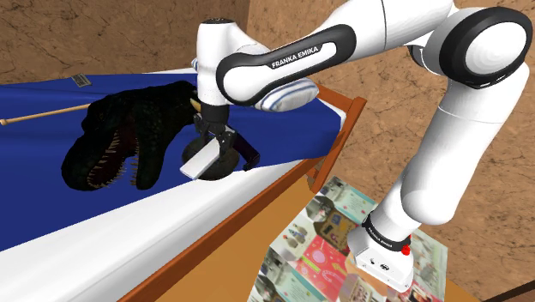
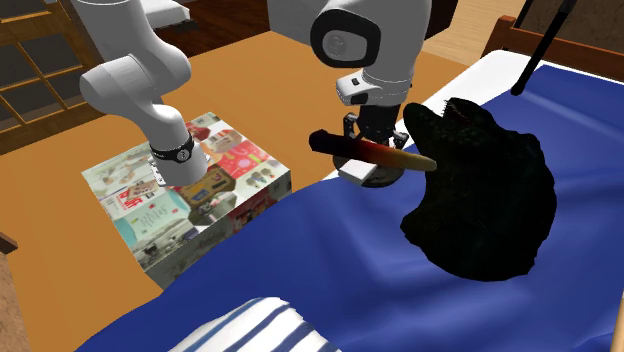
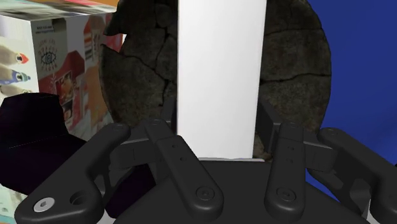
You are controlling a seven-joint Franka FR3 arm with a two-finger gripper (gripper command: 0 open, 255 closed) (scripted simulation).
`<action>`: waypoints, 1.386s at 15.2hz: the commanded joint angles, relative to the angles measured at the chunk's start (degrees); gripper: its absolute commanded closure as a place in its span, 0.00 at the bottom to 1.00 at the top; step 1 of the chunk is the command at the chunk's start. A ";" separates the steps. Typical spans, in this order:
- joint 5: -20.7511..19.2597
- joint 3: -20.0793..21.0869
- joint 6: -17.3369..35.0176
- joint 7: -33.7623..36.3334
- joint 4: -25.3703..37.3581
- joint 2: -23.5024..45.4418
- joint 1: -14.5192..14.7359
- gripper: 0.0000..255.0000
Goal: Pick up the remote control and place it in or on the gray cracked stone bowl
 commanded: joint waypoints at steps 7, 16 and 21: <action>-0.02 -0.01 0.33 -0.04 -0.34 0.15 0.02 1.00; 1.17 0.24 -4.97 -0.84 2.99 -2.03 -0.21 0.00; 1.42 0.28 -6.39 -1.01 3.99 -2.50 -0.24 0.00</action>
